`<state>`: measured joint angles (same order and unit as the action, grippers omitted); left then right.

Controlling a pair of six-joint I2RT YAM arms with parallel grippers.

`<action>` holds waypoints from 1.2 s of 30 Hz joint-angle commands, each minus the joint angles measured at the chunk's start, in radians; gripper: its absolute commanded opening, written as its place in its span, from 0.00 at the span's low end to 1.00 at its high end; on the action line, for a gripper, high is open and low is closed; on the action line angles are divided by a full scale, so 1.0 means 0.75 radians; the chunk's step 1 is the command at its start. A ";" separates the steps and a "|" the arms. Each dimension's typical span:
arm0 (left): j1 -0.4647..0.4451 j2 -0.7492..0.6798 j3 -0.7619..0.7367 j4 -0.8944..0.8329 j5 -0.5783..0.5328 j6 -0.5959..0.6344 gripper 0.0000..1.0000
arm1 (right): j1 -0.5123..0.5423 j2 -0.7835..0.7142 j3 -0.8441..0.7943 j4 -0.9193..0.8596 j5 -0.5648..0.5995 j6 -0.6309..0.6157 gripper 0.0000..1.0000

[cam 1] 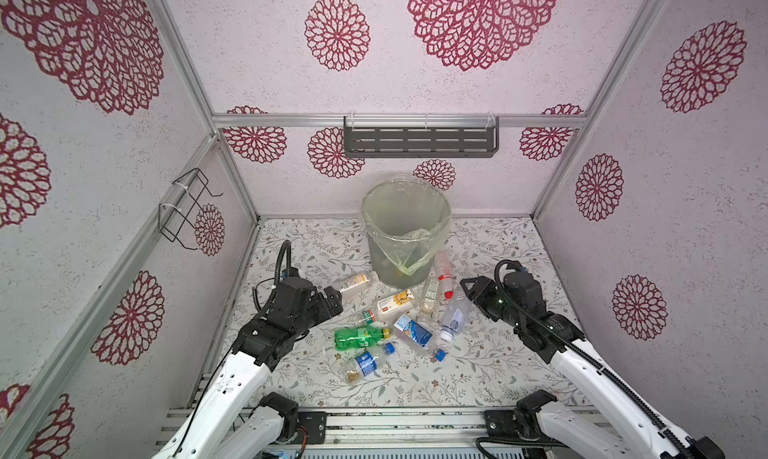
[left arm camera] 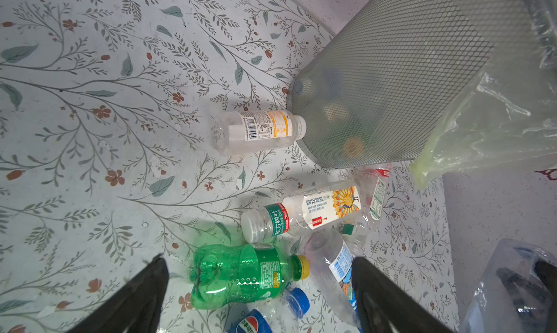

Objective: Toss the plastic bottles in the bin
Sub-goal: 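Lift the clear bottle with the right gripper toward the bin, then carry the clear bottle over the bin and open the right gripper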

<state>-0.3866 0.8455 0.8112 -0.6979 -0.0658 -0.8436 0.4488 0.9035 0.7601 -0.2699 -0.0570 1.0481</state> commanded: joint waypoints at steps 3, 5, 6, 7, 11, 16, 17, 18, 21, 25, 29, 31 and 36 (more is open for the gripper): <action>0.016 -0.032 -0.016 -0.009 -0.023 -0.014 0.97 | 0.007 0.022 0.055 0.097 -0.011 -0.030 0.51; 0.015 -0.036 -0.018 -0.014 -0.027 -0.014 0.97 | 0.006 0.030 0.060 0.125 -0.017 -0.025 0.51; 0.016 -0.037 -0.018 -0.016 -0.027 -0.013 0.97 | 0.006 0.034 0.067 0.137 -0.019 -0.023 0.51; 0.017 -0.039 -0.018 -0.019 -0.029 -0.013 0.97 | 0.006 0.040 0.079 0.145 -0.020 -0.025 0.51; 0.017 -0.044 -0.022 -0.023 -0.027 -0.019 0.97 | 0.005 0.066 0.142 0.159 -0.022 -0.036 0.51; 0.018 -0.049 -0.024 -0.014 -0.031 -0.030 0.97 | 0.003 0.106 0.256 0.157 -0.029 -0.062 0.51; 0.018 -0.048 -0.024 -0.014 -0.028 -0.031 0.97 | 0.005 0.113 0.274 0.161 -0.027 -0.068 0.51; 0.017 -0.051 -0.022 -0.012 -0.027 -0.033 0.97 | 0.004 0.119 0.296 0.161 -0.025 -0.075 0.51; 0.018 -0.053 -0.024 -0.014 -0.029 -0.031 0.97 | 0.001 0.127 0.343 0.169 -0.022 -0.091 0.51; 0.018 -0.053 -0.028 -0.018 -0.027 -0.031 0.97 | 0.002 0.095 0.334 0.212 -0.025 -0.096 0.51; 0.019 -0.060 -0.036 -0.029 -0.029 -0.027 0.97 | 0.001 0.031 0.236 0.344 -0.108 -0.101 0.52; 0.019 -0.068 -0.045 -0.029 -0.029 -0.028 0.97 | 0.002 -0.006 0.181 0.391 -0.116 -0.080 0.52; 0.022 -0.066 -0.051 -0.025 -0.025 -0.025 0.97 | 0.002 -0.044 0.138 0.467 -0.114 -0.055 0.52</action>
<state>-0.3832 0.8028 0.7815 -0.7212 -0.0731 -0.8619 0.4488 0.8898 0.8471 -0.0223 -0.1287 0.9974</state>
